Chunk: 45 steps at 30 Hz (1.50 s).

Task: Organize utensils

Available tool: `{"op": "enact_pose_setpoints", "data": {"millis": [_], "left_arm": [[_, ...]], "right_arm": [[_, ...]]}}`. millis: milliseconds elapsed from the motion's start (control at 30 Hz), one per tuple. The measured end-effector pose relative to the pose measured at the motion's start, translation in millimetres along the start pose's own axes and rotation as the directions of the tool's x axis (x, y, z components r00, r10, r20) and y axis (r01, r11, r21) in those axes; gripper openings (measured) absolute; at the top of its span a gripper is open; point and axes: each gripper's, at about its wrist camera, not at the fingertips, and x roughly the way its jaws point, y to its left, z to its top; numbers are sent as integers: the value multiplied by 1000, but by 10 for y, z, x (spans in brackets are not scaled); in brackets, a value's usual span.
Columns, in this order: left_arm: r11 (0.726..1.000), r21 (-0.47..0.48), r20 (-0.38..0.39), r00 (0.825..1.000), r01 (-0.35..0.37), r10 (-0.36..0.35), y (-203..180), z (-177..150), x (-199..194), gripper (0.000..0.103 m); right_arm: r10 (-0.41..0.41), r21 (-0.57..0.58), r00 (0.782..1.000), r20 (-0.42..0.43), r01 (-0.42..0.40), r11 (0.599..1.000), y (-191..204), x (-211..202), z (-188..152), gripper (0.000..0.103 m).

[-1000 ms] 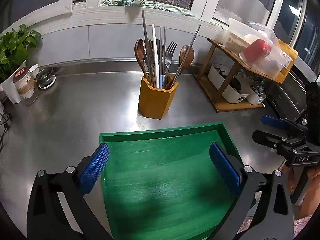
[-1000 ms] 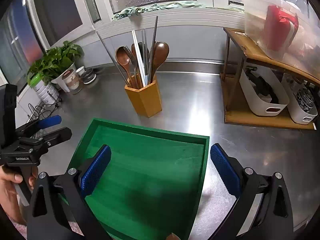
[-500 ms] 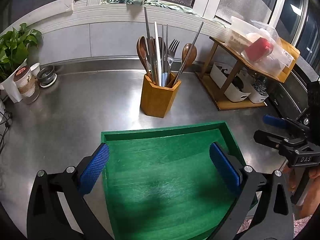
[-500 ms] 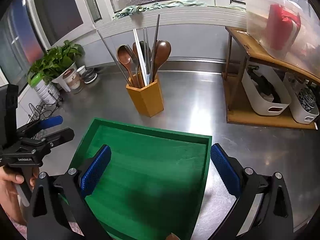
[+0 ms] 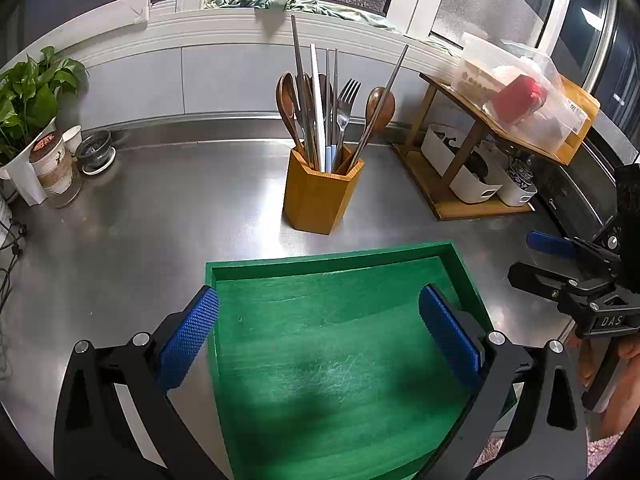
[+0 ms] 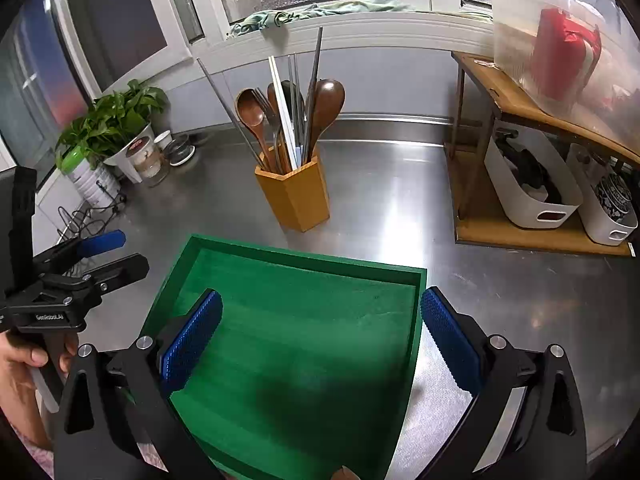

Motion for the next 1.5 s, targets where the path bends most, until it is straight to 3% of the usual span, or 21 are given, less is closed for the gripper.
{"op": "enact_pose_setpoints", "data": {"millis": [1500], "left_arm": [[1000, 7, 3, 1000, 2, -2, 61, -10, -71, 95]], "right_arm": [[-15, 24, 1000, 4, 15, 1000, 11, -61, -10, 99]]}}
